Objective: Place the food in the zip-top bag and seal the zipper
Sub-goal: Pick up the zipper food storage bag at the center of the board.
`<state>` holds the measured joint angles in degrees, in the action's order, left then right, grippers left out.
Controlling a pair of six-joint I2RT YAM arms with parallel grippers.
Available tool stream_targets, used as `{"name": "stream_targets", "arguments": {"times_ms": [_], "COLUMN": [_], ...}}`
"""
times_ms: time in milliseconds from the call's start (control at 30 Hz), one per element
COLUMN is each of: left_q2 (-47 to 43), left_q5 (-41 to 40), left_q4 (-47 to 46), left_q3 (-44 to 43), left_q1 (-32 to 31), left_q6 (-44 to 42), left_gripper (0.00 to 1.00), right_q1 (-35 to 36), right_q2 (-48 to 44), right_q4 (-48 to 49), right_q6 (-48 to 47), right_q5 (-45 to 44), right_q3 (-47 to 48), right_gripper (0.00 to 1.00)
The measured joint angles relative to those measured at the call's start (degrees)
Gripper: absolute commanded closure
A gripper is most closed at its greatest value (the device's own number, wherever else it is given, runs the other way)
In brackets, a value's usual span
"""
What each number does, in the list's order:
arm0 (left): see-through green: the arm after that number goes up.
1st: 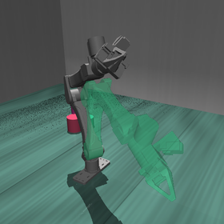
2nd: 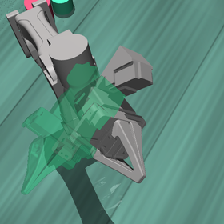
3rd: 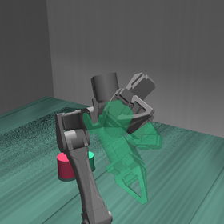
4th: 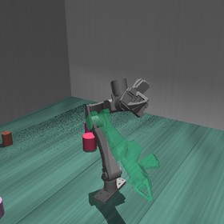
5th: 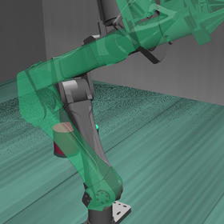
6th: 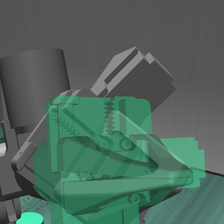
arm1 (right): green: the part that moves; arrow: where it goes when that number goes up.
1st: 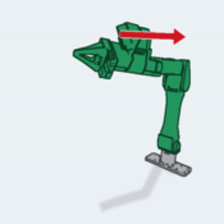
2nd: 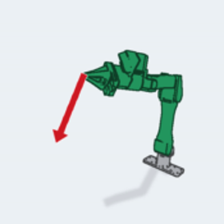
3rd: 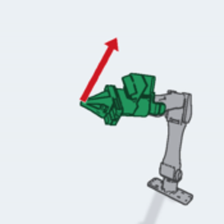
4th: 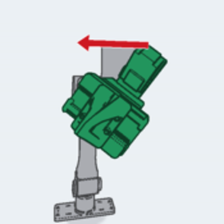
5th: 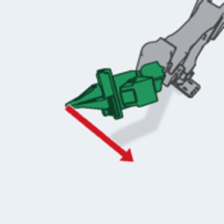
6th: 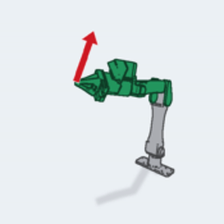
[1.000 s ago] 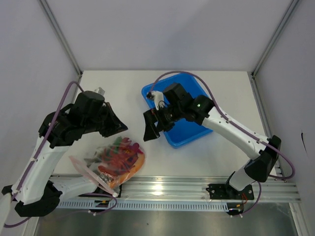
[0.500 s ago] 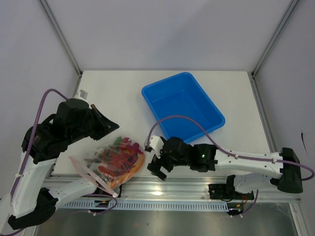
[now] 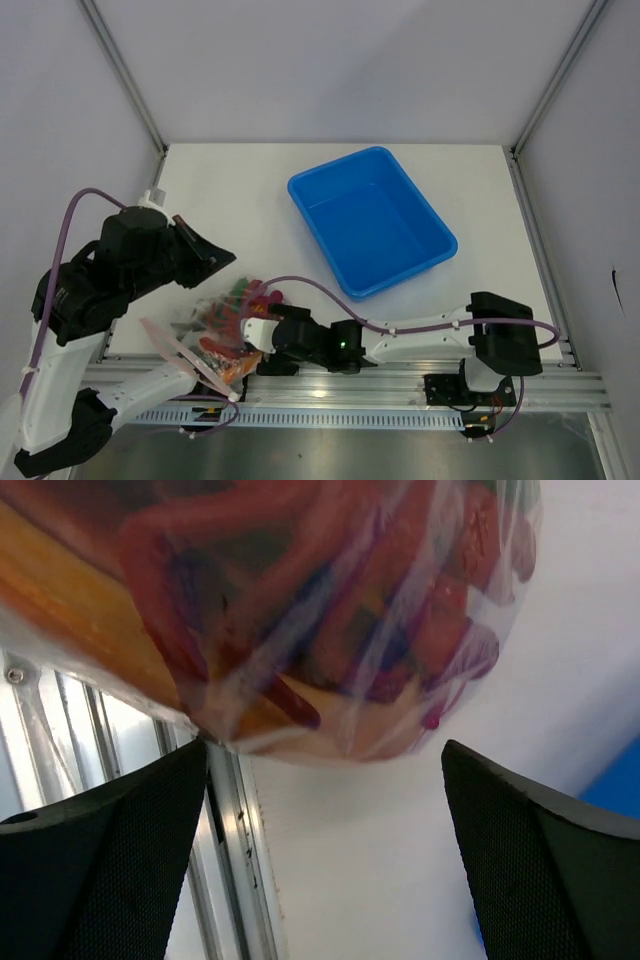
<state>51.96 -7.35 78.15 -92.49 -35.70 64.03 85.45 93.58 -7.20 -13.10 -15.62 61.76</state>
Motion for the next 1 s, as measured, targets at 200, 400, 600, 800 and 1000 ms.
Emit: {"name": "stream_targets", "arguments": {"times_ms": [200, 400, 600, 800, 1000], "left_q2": [-1.79, -1.25, 0.15, 0.83, 1.97], "left_q5": [0.04, 0.28, 0.79, 1.75, 1.33], "left_q4": [0.00, 0.00, -0.02, 0.00, 0.31], "left_q3": [0.00, -0.02, -1.81, -2.34, -4.94], "left_q1": [1.27, 2.05, 2.99, 3.69, 4.15], "left_q6": [-0.55, -1.88, -4.13, -6.12, -9.60], "left_gripper": [0.99, 0.99, 0.99, 0.99, 0.96], "right_q1": [1.14, 1.22, 1.20, 0.66, -1.38], "right_q2": [5.14, 8.92, 11.52, 11.63, 10.49], "right_q4": [5.05, 11.91, 20.20, 24.55, 23.54], "right_q6": [-4.87, -7.37, -8.92, -9.35, -6.03], "right_q5": [-1.53, -4.04, -7.39, -8.63, -4.98], "right_q3": [2.16, 3.08, 2.75, 2.45, 2.45], "right_gripper": [0.01, 0.12, 0.65, 1.00, 1.00]}}
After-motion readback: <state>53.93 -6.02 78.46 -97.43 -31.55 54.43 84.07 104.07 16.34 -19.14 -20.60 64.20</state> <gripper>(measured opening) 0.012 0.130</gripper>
